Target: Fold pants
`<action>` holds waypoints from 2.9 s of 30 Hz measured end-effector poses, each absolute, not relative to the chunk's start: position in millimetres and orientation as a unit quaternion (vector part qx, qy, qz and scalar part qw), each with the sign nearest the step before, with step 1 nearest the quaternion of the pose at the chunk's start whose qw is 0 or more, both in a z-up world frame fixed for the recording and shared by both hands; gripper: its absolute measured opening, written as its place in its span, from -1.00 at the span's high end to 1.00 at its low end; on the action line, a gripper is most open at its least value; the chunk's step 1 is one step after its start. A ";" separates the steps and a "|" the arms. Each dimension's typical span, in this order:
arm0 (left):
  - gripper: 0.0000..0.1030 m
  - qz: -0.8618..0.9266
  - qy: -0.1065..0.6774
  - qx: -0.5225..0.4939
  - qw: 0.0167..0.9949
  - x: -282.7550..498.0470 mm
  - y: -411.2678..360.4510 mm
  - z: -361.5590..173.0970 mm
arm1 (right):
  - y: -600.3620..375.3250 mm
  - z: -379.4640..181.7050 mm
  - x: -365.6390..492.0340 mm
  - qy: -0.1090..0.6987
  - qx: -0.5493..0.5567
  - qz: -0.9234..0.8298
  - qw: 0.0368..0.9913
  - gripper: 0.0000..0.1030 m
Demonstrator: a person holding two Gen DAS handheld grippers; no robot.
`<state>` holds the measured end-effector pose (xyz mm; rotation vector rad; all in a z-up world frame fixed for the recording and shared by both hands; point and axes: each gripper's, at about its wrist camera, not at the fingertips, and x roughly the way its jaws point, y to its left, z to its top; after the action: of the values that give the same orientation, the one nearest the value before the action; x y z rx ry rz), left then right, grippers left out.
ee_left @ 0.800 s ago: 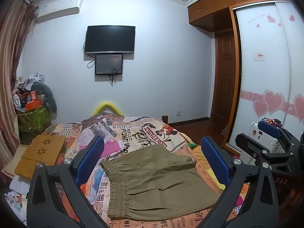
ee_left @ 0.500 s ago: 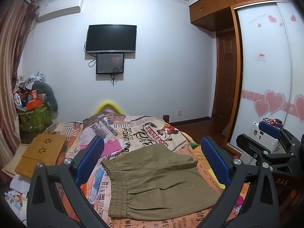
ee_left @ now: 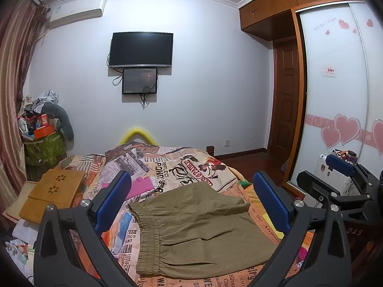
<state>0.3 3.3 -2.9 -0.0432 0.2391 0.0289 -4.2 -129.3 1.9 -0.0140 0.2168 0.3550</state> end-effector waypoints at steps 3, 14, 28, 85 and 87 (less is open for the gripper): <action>-1.00 0.017 0.119 -0.021 0.993 0.8 3.1 -2.0 | -128.3 0.5 -3.6 0.108 -0.006 0.177 0.978 -1.00; -1.00 0.025 0.122 -0.023 0.992 5.1 2.5 -5.6 | -127.5 -3.4 -3.8 0.112 -0.001 0.179 0.978 -1.00; -1.00 0.027 0.124 -0.019 0.992 4.9 1.4 -7.7 | -129.6 -4.2 -2.2 0.118 0.007 0.180 0.976 -1.00; -1.00 0.120 0.330 -0.033 0.936 161.8 93.2 -115.8 | -154.7 -83.2 101.3 0.247 -0.084 0.085 0.962 -1.00; -1.00 0.145 0.344 -0.017 0.927 176.2 102.9 -134.6 | -157.8 -93.8 115.2 0.270 -0.079 0.084 0.956 -0.99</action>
<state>176.2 102.9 -134.6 -0.0355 0.7058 0.2975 115.2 -157.8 -93.8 -0.1604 0.5490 0.1710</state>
